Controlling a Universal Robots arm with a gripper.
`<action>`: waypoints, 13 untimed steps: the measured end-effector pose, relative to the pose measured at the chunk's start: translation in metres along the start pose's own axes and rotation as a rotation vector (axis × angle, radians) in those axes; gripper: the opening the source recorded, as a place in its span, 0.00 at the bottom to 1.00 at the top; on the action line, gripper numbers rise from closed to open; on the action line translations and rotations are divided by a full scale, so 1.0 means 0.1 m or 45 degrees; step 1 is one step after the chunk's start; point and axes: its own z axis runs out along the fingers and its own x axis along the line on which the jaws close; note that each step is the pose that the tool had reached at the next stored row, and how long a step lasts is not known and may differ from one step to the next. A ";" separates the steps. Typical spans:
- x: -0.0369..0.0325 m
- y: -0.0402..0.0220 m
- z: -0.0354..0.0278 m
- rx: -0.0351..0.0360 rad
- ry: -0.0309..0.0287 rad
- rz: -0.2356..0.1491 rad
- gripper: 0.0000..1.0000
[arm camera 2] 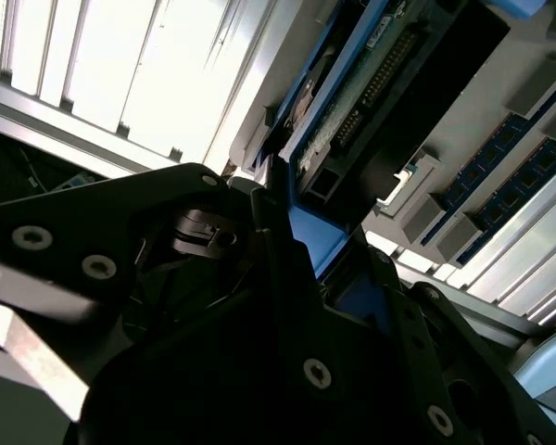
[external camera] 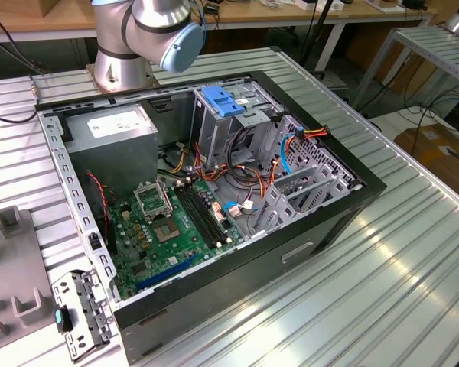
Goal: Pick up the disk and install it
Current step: 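Pick up the disk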
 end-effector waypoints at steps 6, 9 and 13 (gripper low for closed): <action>0.001 0.000 -0.034 0.0002 -0.0001 0.000 0.37; 0.001 -0.001 -0.078 0.0008 -0.0002 0.000 0.37; 0.002 -0.001 -0.124 0.0011 -0.0001 0.000 0.37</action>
